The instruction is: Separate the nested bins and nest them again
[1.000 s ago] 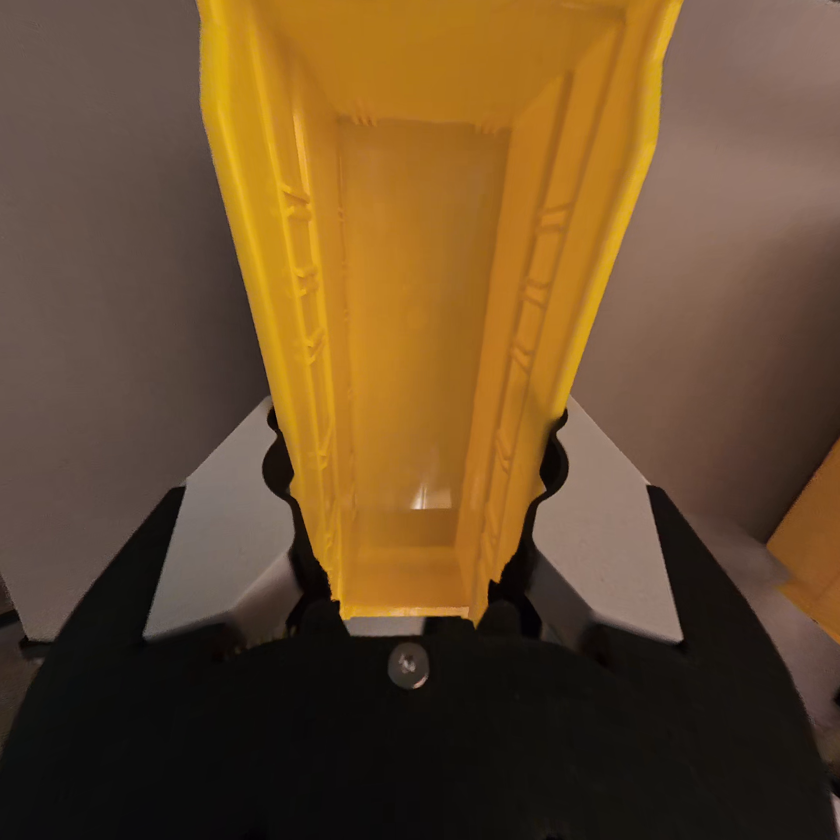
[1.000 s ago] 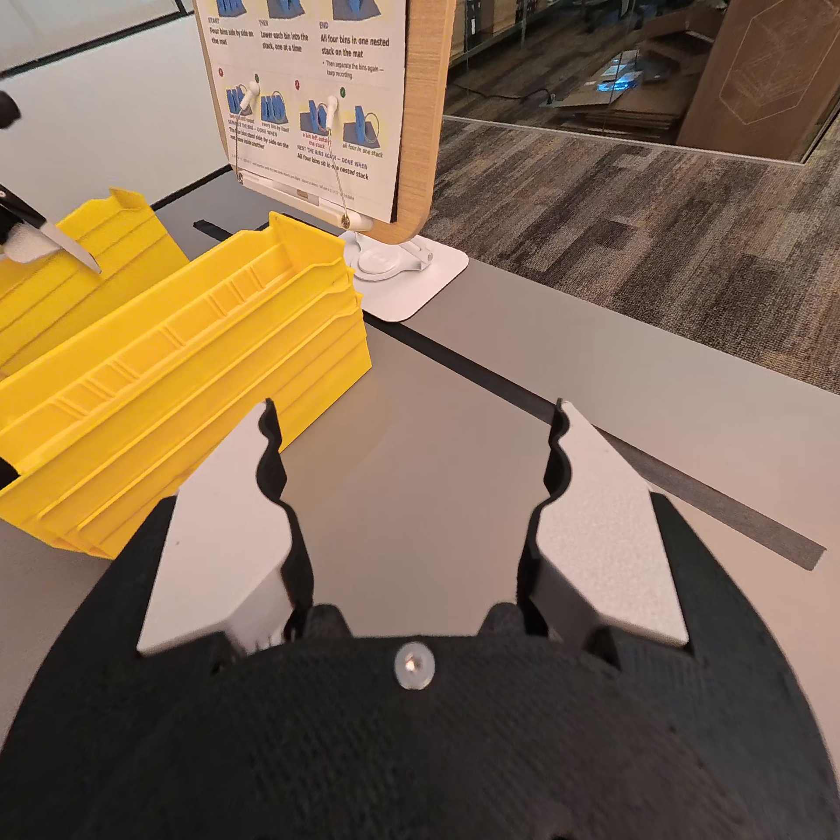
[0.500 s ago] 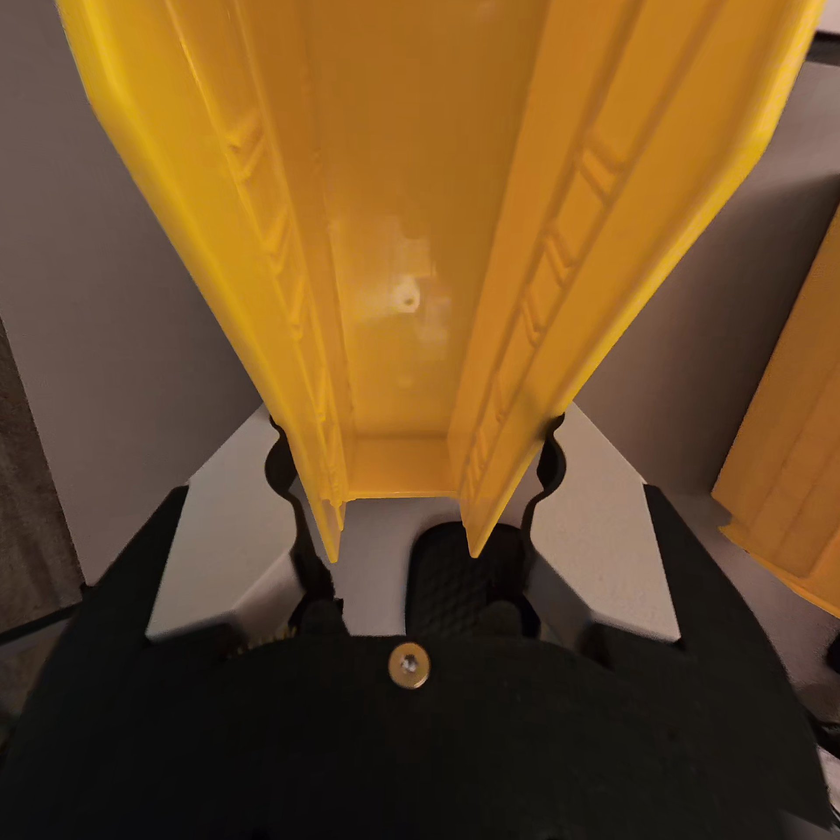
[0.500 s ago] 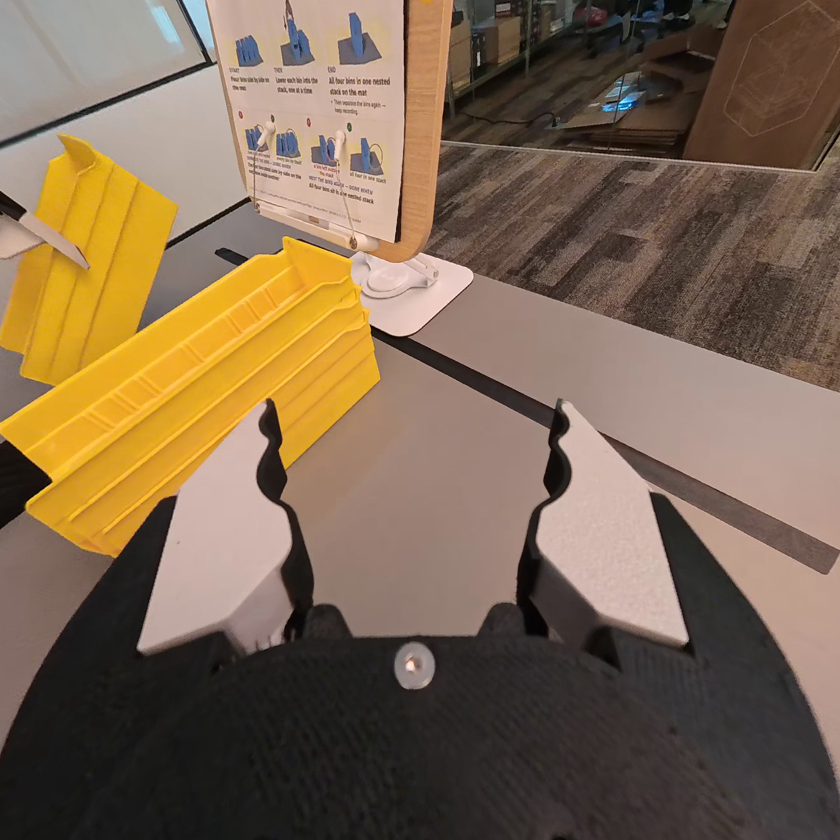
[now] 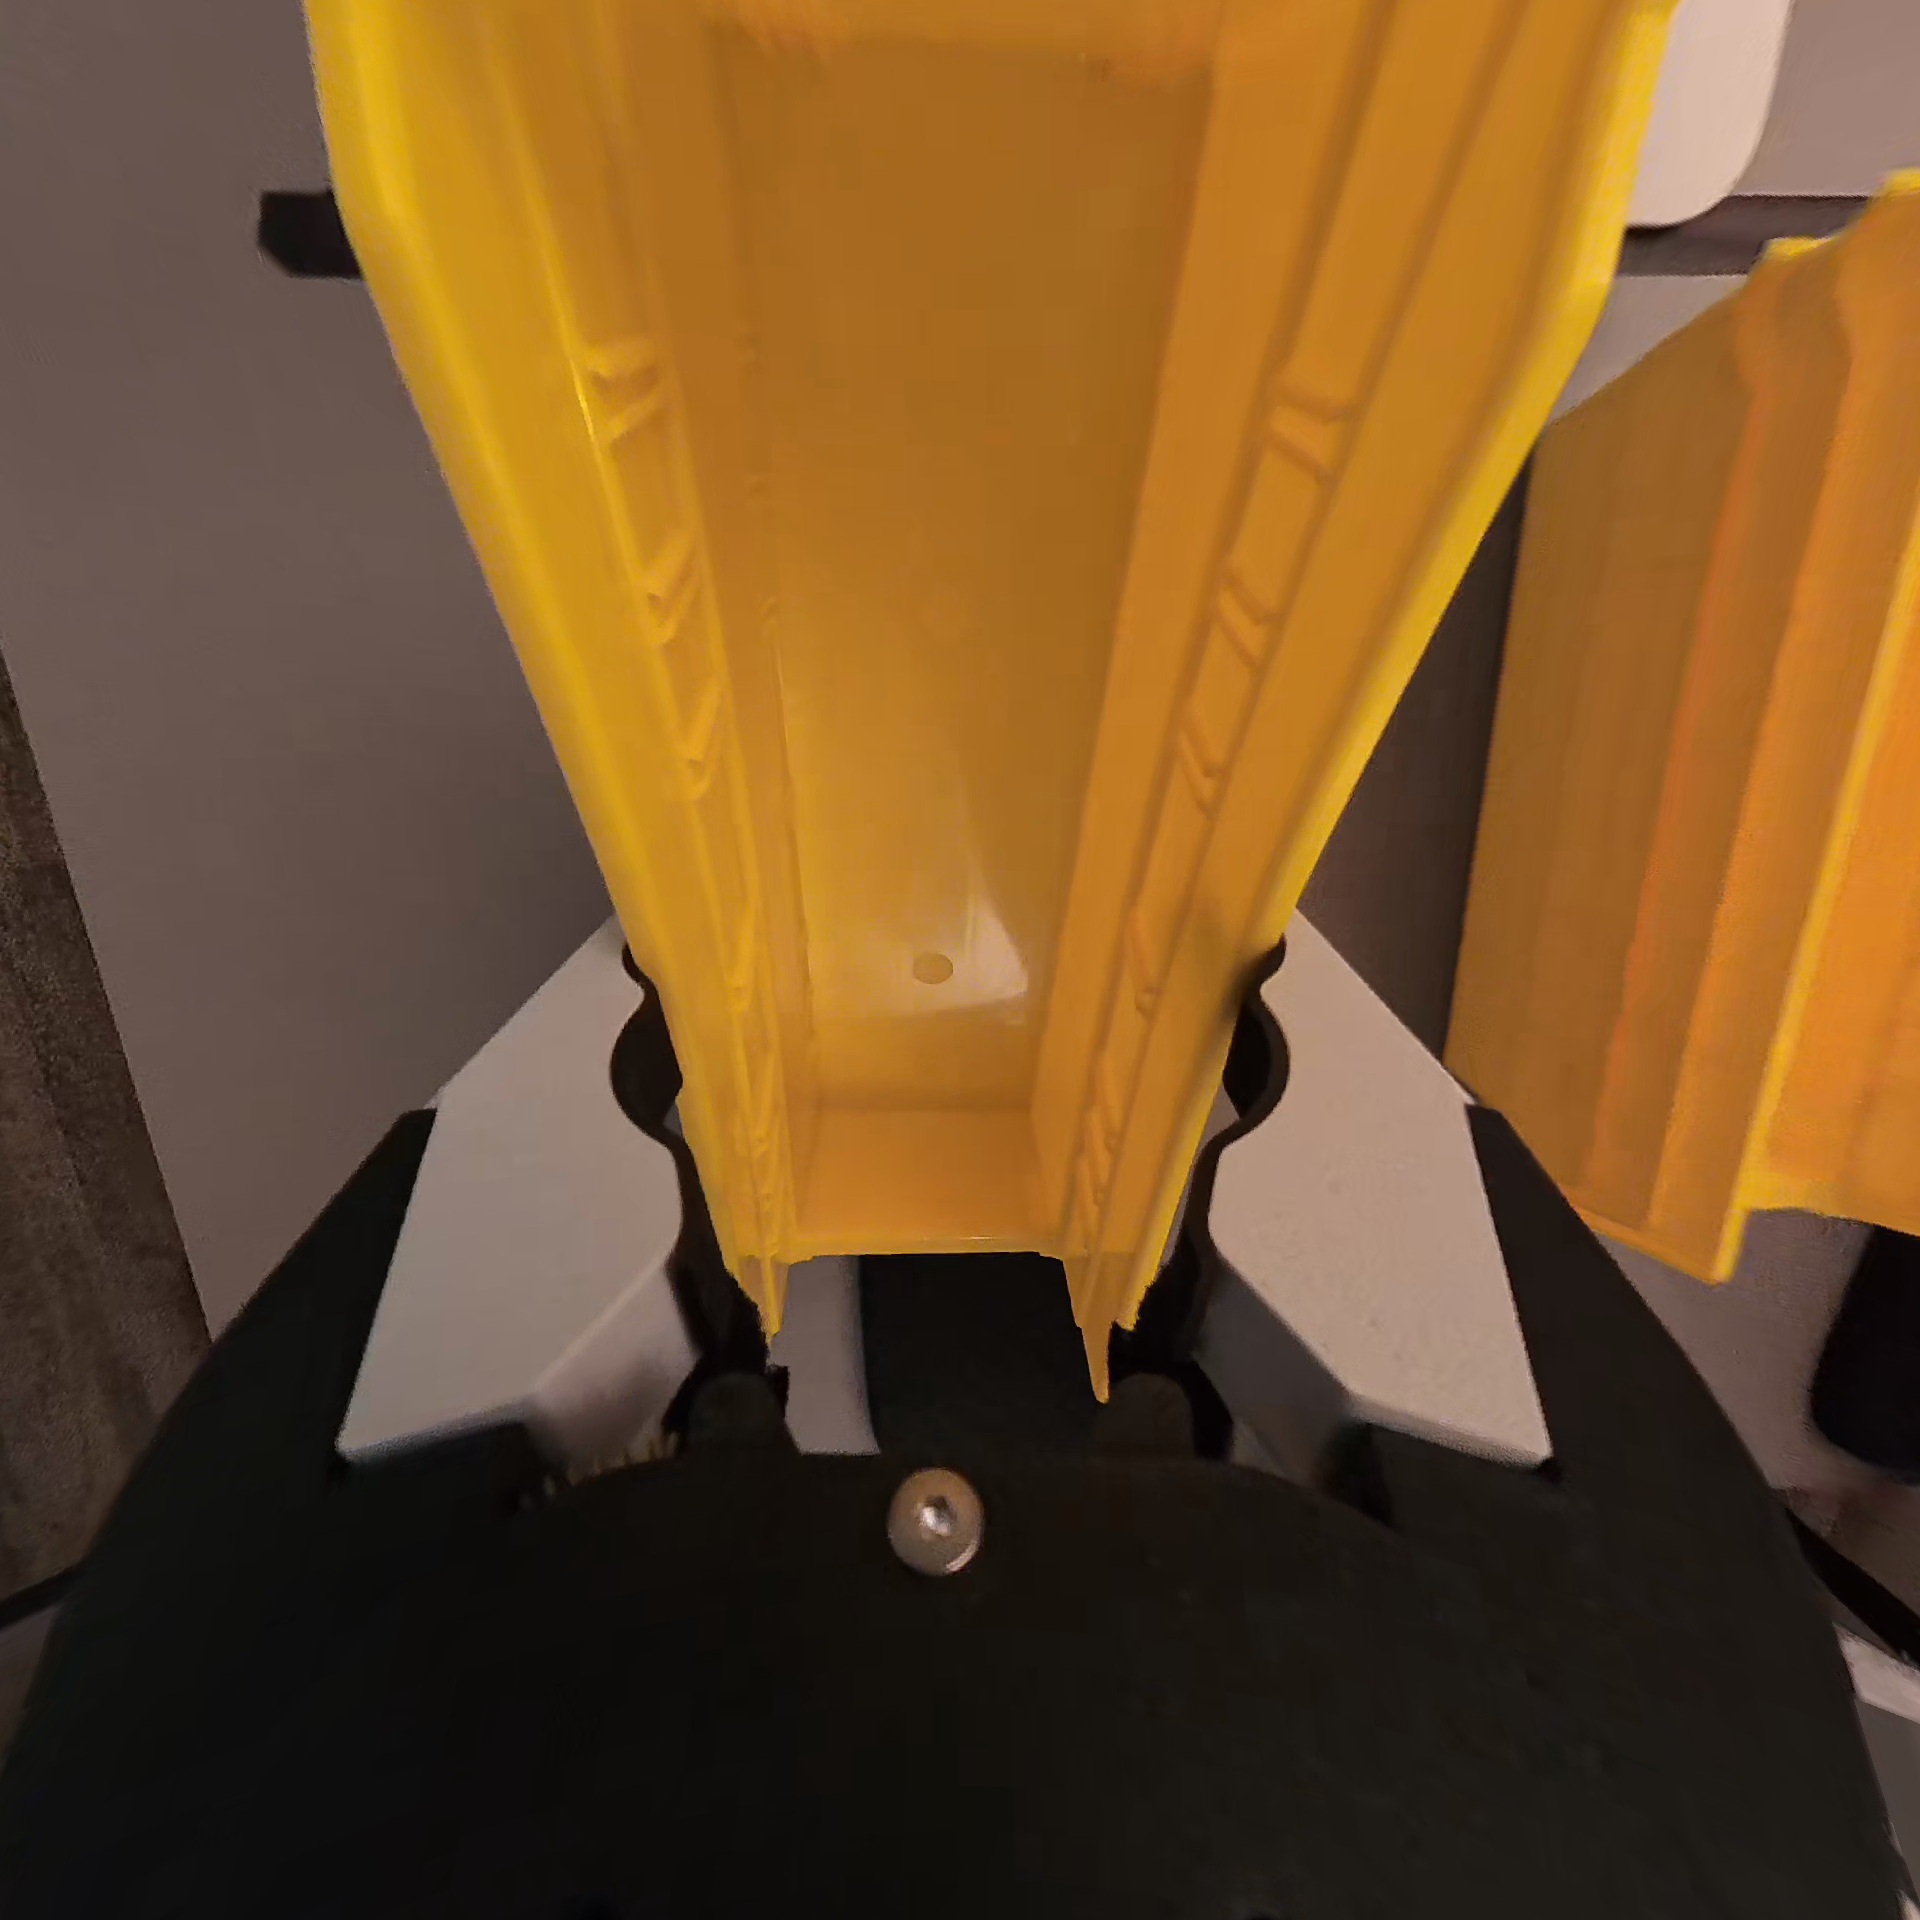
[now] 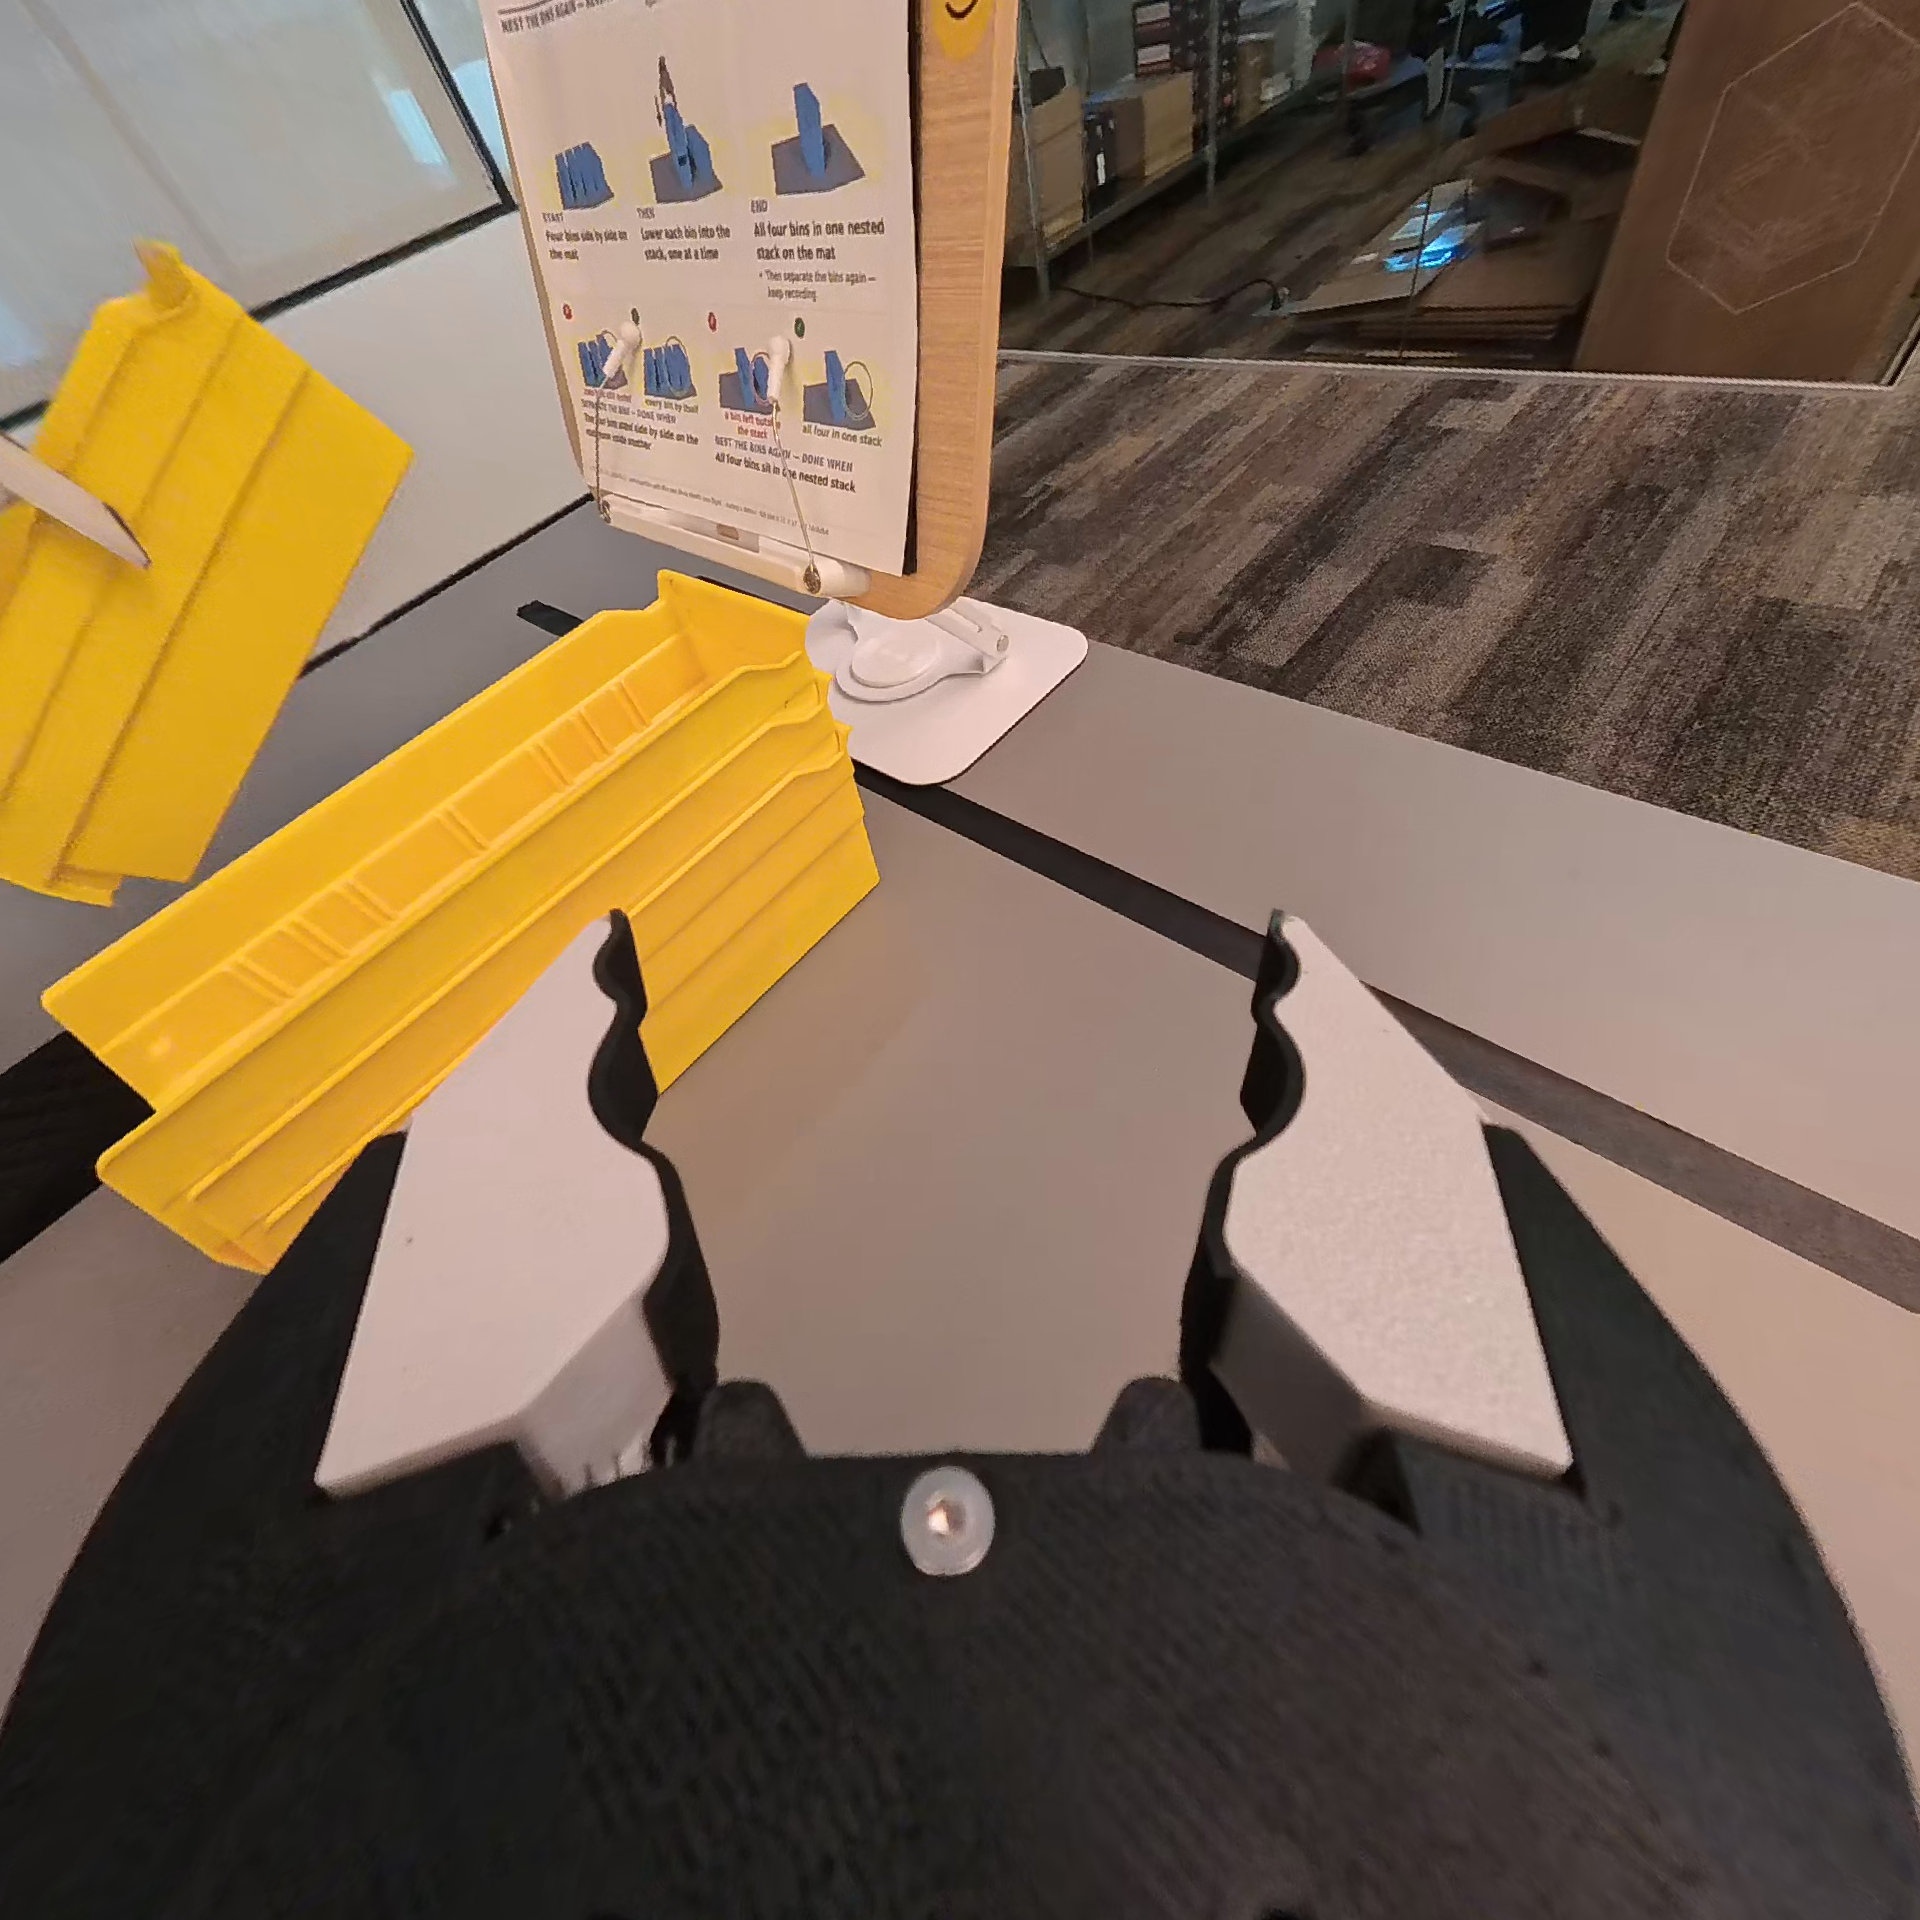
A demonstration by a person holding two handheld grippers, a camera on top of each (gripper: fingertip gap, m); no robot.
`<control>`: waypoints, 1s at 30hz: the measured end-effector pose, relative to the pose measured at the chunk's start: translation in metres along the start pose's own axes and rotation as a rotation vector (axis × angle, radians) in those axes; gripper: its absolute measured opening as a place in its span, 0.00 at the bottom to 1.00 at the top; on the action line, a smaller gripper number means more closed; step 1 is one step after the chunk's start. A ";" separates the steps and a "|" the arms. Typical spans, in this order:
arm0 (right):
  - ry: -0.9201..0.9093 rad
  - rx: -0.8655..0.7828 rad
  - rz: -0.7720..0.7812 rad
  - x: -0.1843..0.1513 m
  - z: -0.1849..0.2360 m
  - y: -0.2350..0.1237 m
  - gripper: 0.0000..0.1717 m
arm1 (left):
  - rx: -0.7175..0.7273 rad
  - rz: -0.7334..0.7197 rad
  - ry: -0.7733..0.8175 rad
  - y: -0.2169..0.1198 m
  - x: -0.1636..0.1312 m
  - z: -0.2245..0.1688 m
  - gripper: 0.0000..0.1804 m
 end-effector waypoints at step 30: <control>0.020 0.002 0.024 -0.007 -0.007 0.003 0.68 | -0.163 0.341 0.124 -0.036 0.014 -0.256 0.62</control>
Point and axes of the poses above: each gripper's, where its closed fingertips meet, y out along the fingers, x out of its top, z = x × y across the jaws, the point moved 5 cm from there along -y, back along the fingers, and after that the axes turned 1 degree about z, right-handed, at the moved point
